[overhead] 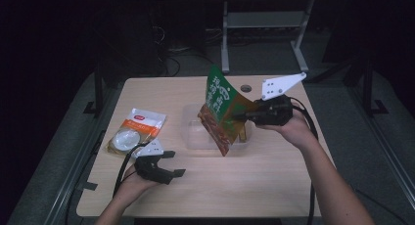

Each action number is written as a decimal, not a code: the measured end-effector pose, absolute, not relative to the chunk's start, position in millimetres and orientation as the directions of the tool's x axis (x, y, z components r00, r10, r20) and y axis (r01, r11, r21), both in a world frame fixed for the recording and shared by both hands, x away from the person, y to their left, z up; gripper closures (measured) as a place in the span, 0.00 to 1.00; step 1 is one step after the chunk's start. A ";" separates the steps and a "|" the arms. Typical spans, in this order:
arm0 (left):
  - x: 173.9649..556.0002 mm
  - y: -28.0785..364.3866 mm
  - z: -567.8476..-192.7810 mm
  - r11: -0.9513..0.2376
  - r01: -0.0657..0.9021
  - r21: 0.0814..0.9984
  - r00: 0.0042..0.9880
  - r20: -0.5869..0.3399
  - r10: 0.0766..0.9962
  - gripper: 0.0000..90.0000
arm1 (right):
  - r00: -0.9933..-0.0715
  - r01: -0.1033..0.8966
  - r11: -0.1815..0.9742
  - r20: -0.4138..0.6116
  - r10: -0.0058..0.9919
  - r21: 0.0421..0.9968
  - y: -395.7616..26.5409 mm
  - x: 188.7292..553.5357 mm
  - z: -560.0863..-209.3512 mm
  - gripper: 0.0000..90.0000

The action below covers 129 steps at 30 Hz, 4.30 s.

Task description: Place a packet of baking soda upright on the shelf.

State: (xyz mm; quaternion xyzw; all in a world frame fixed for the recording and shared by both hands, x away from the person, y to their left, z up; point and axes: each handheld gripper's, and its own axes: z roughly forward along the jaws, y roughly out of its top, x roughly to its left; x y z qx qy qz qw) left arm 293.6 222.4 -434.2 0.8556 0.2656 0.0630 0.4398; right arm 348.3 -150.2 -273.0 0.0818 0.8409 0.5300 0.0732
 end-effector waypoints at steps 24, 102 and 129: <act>293.7 220.4 -437.3 -0.487 0.400 0.776 0.860 -0.134 0.493 0.20 | -0.942 0.168 0.475 -0.001 0.336 0.864 -164.6 398.4 -284.8 1.00; 290.0 210.5 -442.6 -0.550 0.391 0.738 0.881 -0.126 0.457 0.19 | -0.916 0.268 0.516 0.049 0.397 0.813 -160.2 406.5 -335.0 0.80; 292.2 219.0 -440.8 -0.550 0.379 0.744 0.878 -0.100 0.469 0.16 | -0.872 0.298 0.455 0.045 0.488 0.839 -189.4 357.9 -342.8 0.29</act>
